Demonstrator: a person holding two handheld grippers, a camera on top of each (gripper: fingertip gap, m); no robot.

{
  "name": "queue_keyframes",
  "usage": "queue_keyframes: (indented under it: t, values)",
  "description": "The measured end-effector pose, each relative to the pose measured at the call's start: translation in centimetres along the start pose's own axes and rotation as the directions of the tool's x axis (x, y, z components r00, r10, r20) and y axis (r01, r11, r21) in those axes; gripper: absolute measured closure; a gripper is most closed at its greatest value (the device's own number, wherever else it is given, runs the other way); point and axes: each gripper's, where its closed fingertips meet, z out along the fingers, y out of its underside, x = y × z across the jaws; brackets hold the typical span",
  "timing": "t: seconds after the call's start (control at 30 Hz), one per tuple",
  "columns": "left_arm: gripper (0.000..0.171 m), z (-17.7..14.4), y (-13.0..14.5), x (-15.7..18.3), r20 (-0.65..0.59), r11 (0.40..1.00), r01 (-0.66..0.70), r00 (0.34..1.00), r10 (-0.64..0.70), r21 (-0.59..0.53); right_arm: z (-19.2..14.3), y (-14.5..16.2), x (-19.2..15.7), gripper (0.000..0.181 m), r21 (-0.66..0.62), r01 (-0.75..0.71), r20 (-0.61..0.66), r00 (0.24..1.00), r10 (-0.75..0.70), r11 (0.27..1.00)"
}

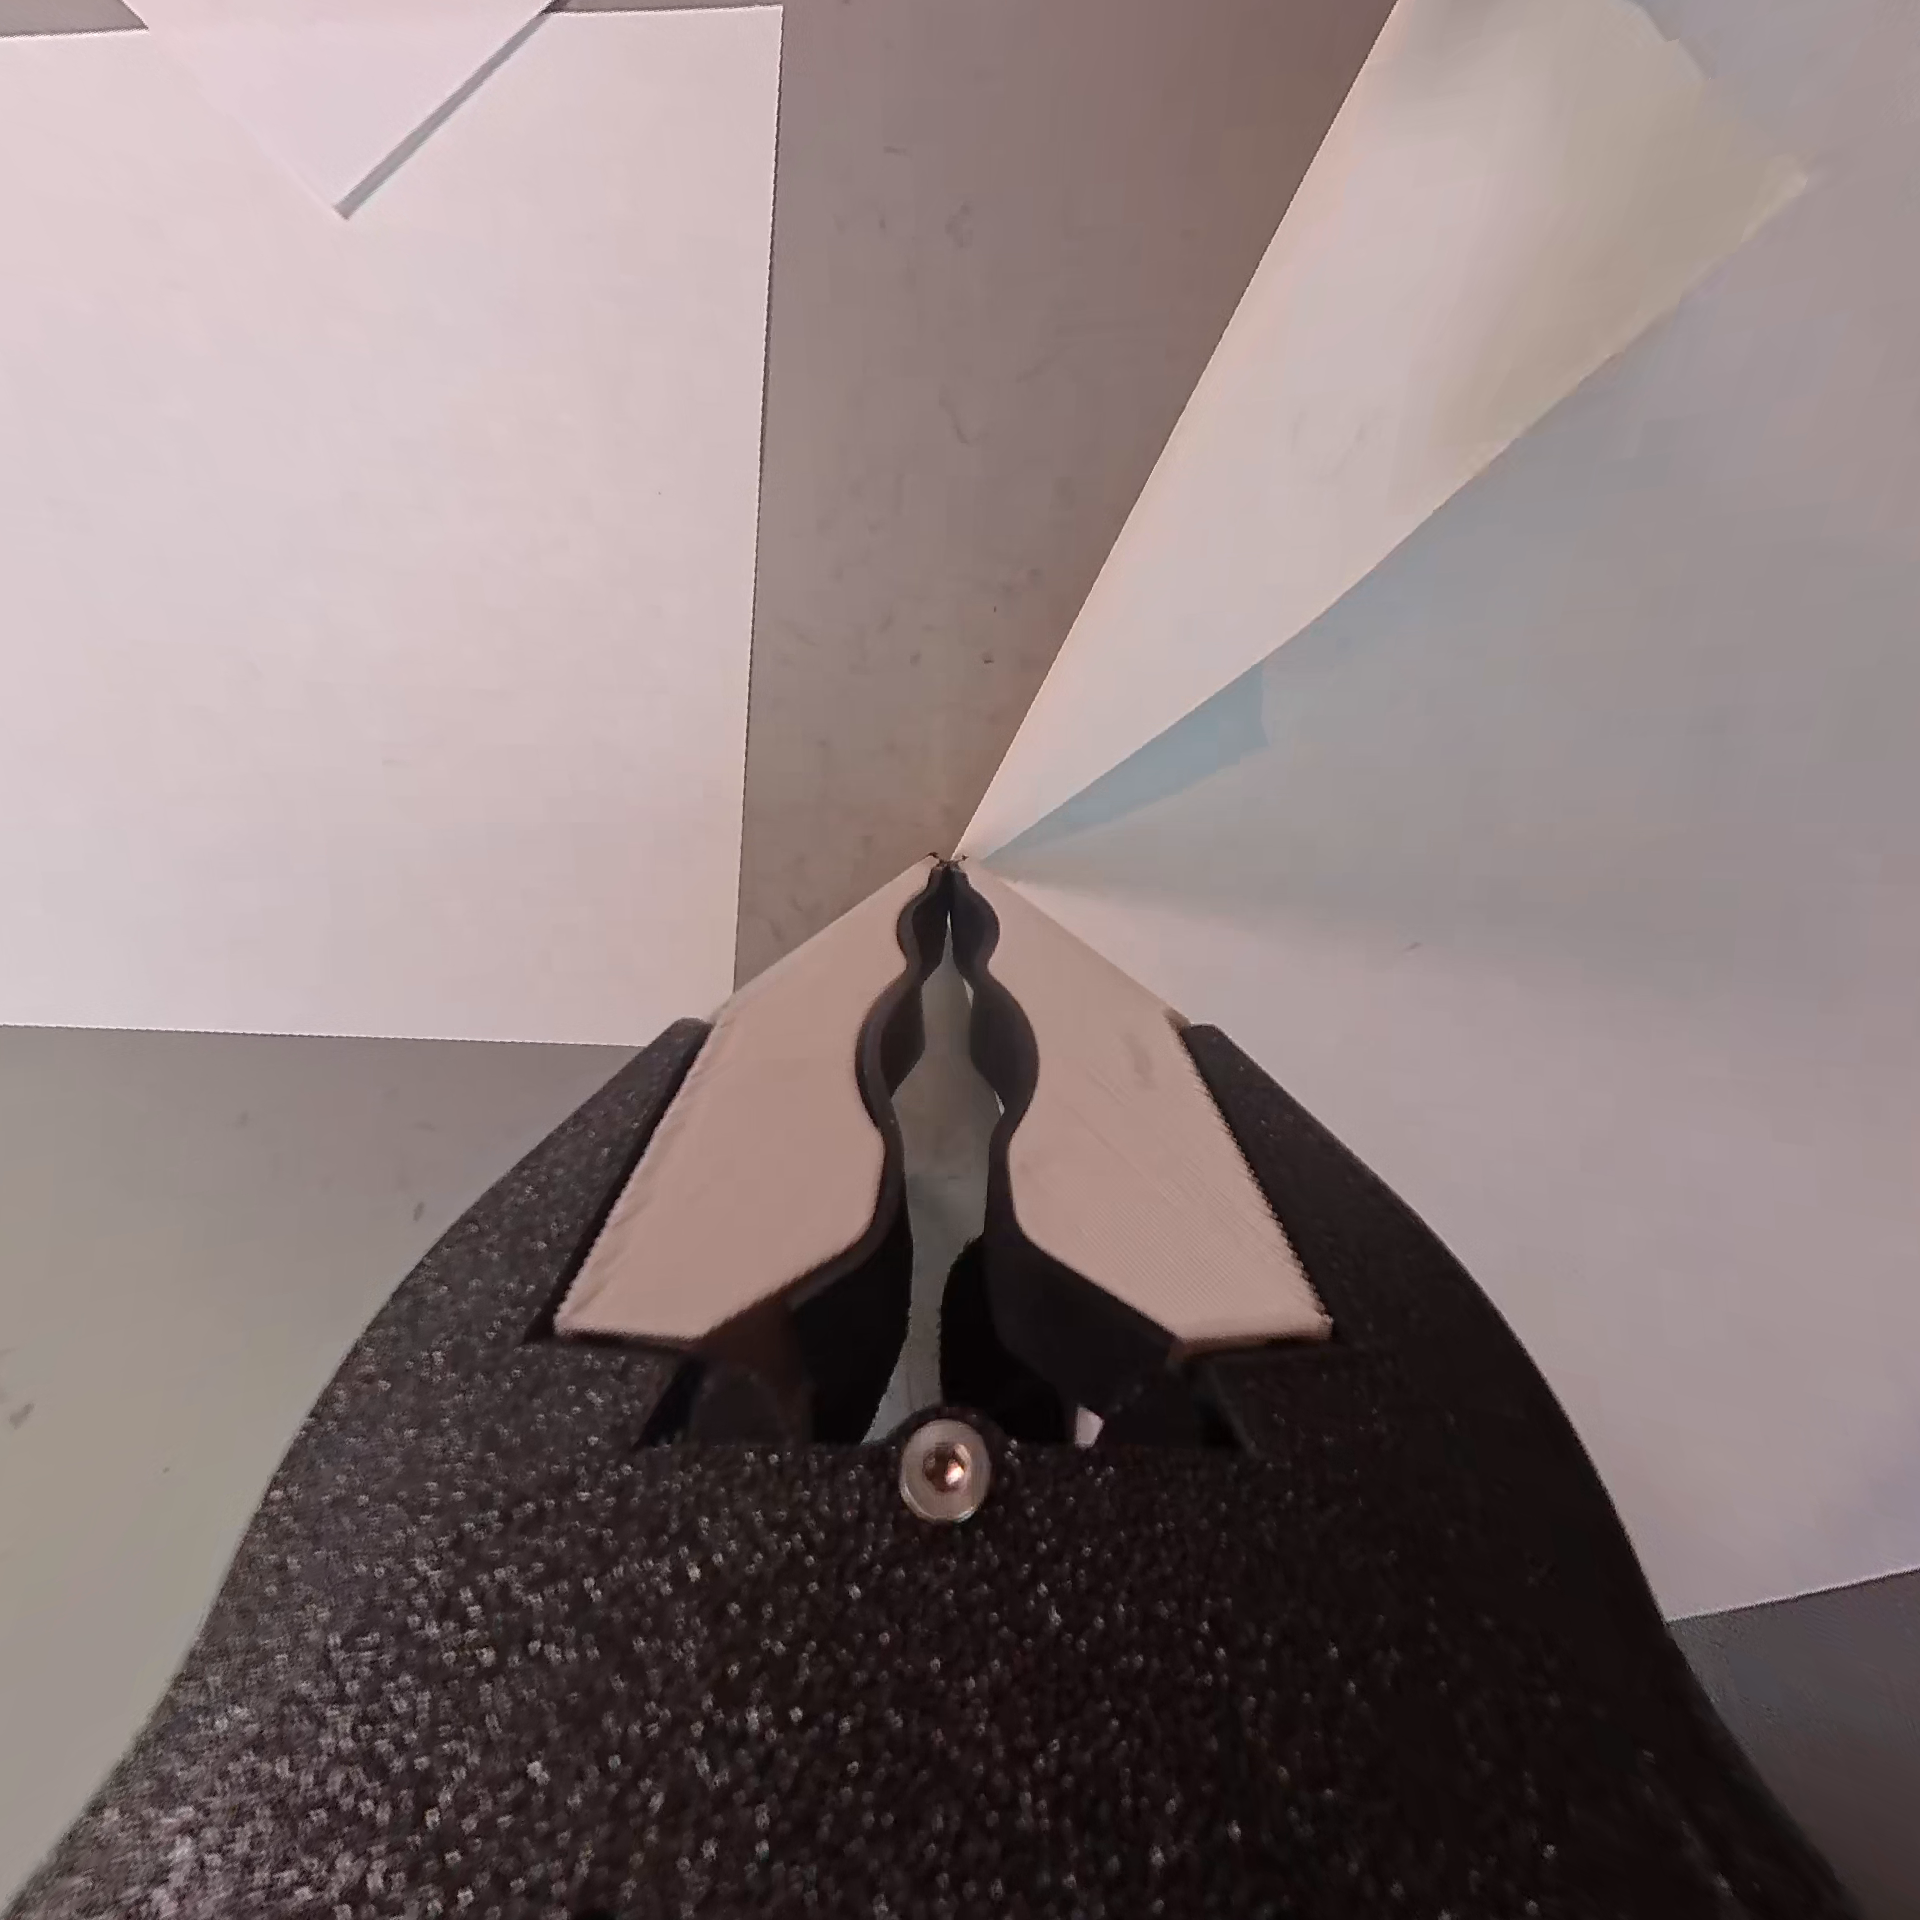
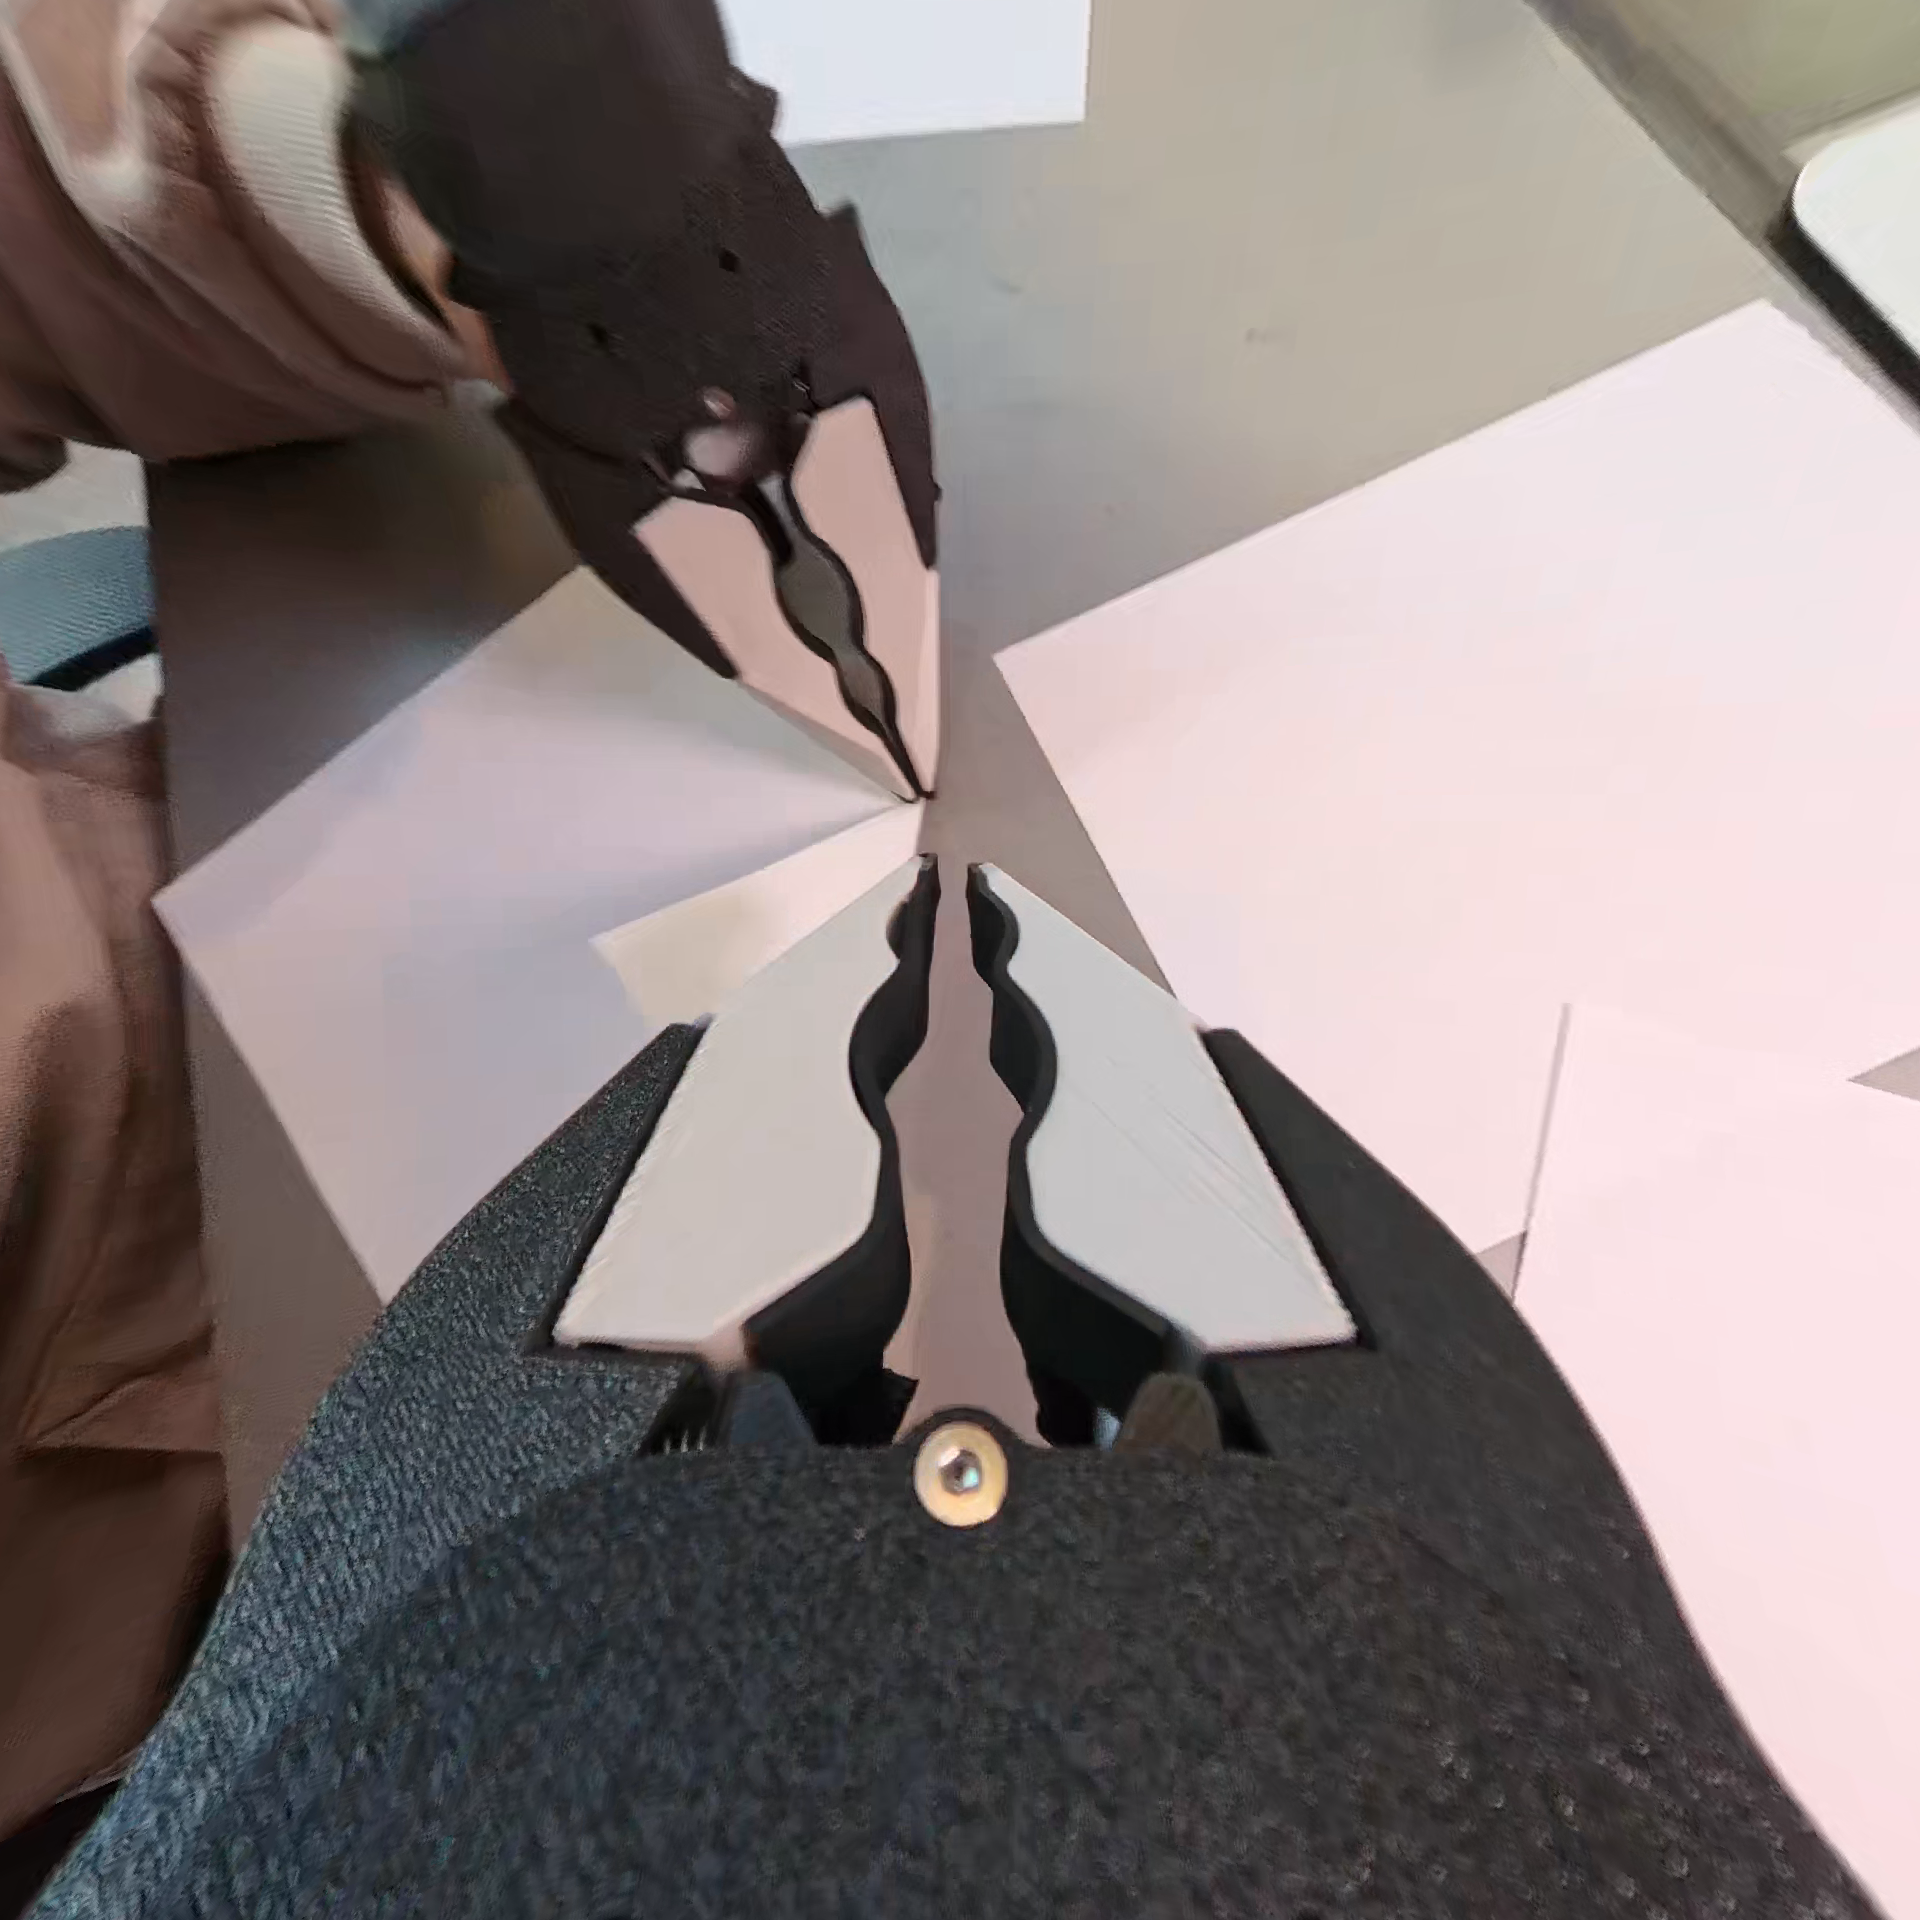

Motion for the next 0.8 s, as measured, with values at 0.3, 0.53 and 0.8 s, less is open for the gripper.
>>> queue_keyframes:
  t: [0.3,0.53,0.8]
  values:
    - [0.171,0.0,0.0,0.0,-0.021,0.999,0.010,1.000,-0.009,0.038,8.9,3.3,-0.6,0.181,-0.199,0.052,0.074,0.997,-0.038,0.979]
    - [0.171,0.0,-0.1,0.1,-0.057,0.998,0.048,0.997,-0.045,0.050,8.9,3.3,-1.1,0.181,-0.152,0.135,-0.002,0.991,-0.137,0.979]
    - [0.171,-0.1,-0.1,0.1,-0.069,0.995,0.077,0.995,-0.072,0.061,8.2,2.5,-2.1,0.181,-0.103,0.142,-0.012,0.989,-0.144,0.984]
